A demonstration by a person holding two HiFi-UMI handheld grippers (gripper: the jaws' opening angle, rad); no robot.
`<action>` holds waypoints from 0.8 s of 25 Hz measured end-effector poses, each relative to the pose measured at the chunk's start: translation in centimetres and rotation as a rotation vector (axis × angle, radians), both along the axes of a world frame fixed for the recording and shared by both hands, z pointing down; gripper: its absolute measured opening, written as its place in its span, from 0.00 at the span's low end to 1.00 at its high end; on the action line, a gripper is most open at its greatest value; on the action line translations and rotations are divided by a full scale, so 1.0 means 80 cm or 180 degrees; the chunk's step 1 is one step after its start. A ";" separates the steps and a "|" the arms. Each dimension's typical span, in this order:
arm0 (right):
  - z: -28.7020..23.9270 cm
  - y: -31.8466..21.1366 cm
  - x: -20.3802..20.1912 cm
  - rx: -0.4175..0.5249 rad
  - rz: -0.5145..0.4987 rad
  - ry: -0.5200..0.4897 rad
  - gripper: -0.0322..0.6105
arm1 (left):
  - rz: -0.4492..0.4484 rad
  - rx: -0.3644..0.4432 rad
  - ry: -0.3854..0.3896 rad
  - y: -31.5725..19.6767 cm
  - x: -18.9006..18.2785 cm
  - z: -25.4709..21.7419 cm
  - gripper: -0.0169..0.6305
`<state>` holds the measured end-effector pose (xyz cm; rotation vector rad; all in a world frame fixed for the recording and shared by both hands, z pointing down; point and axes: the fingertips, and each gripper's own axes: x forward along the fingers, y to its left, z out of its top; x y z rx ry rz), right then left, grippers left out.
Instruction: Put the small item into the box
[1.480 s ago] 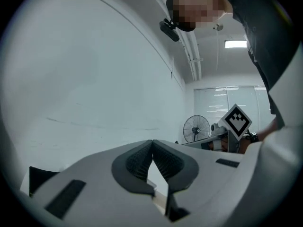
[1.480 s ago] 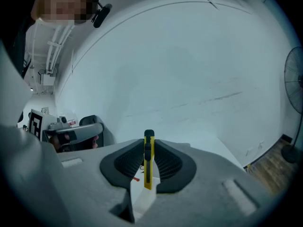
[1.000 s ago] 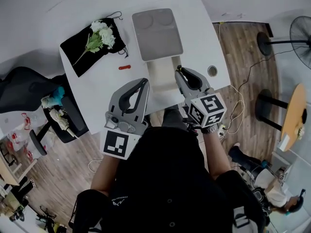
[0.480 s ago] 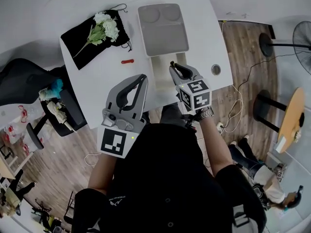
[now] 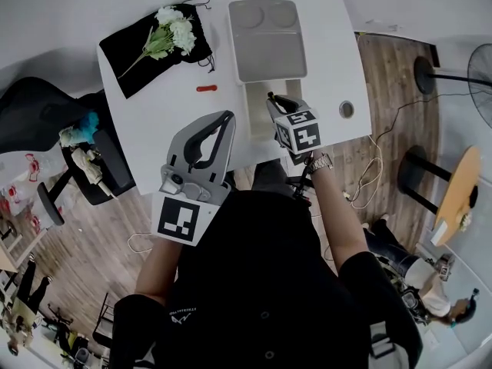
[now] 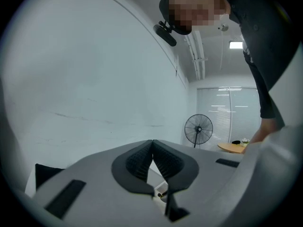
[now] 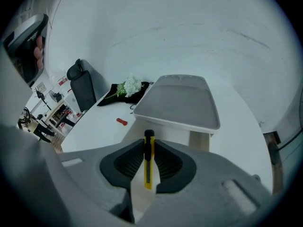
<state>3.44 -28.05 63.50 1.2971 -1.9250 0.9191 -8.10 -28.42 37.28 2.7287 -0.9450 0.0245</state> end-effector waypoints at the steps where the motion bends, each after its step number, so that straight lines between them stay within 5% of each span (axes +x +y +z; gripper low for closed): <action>1: 0.007 0.000 0.001 -0.0043 -0.0009 0.0018 0.16 | 0.0006 0.0000 0.0002 0.000 0.000 0.000 0.03; 20: 0.080 -0.001 -0.003 -0.0571 -0.0307 0.0318 0.16 | -0.0083 -0.0023 -0.0023 -0.008 -0.009 0.003 0.03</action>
